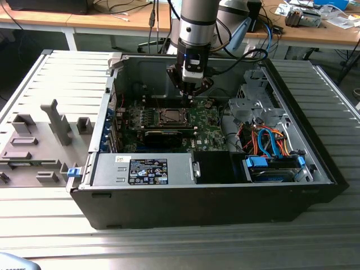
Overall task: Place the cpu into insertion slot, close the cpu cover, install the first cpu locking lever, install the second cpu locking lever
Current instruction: 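Install the first cpu locking lever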
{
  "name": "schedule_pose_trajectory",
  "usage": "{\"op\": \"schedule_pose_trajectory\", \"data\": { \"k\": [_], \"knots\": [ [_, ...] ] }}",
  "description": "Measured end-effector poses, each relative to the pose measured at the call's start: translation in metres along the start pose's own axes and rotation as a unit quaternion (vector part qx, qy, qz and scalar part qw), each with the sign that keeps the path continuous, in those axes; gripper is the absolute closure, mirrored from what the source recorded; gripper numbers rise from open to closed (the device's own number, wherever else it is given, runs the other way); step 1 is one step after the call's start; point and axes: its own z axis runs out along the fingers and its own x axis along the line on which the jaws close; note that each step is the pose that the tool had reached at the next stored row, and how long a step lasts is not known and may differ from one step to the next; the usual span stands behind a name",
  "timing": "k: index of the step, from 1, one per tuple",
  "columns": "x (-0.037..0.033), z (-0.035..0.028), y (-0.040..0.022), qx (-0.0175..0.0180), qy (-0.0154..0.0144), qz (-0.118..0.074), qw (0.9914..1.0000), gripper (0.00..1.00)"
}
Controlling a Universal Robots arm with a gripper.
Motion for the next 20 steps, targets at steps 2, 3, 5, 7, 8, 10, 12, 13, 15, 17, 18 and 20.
{"op": "schedule_pose_trajectory", "data": {
  "k": [2, 3, 5, 7, 8, 10, 12, 13, 15, 17, 18, 20],
  "knots": [
    [0.0000, 0.0000, 0.0000, 0.0000, 0.0000, -0.001, 1.00000, 0.89],
    [0.0000, 0.0000, 0.0000, 0.0000, -0.0001, -0.001, 1.00000, 0.89],
    [0.0000, 0.0000, 0.0000, 0.0000, -0.0001, -0.002, 1.00000, 0.89],
    [0.0000, 0.0000, 0.0000, 0.0000, -0.0001, -0.002, 1.00000, 0.89],
    [0.0000, 0.0000, 0.0000, 0.0000, -0.0001, -0.003, 1.00000, 0.89],
    [0.0000, 0.0000, 0.0000, 0.0000, -0.0002, -0.003, 1.00000, 0.89],
    [0.0000, 0.0000, 0.0000, -0.0001, -0.0002, -0.004, 0.99999, 0.89],
    [0.0000, 0.0000, 0.0000, 0.0000, -0.0003, -0.004, 0.99999, 0.89],
    [0.0000, 0.0000, 0.0000, 0.0000, -0.0003, -0.005, 0.99999, 0.89],
    [0.0000, 0.0000, 0.0000, -0.0001, -0.0003, -0.005, 0.99999, 0.89],
    [0.0000, 0.0000, 0.0000, -0.0001, -0.0003, -0.006, 0.99998, 0.89],
    [0.0000, 0.0000, 0.0000, 0.0000, -0.0003, -0.006, 0.99998, 0.89]
  ]
}}
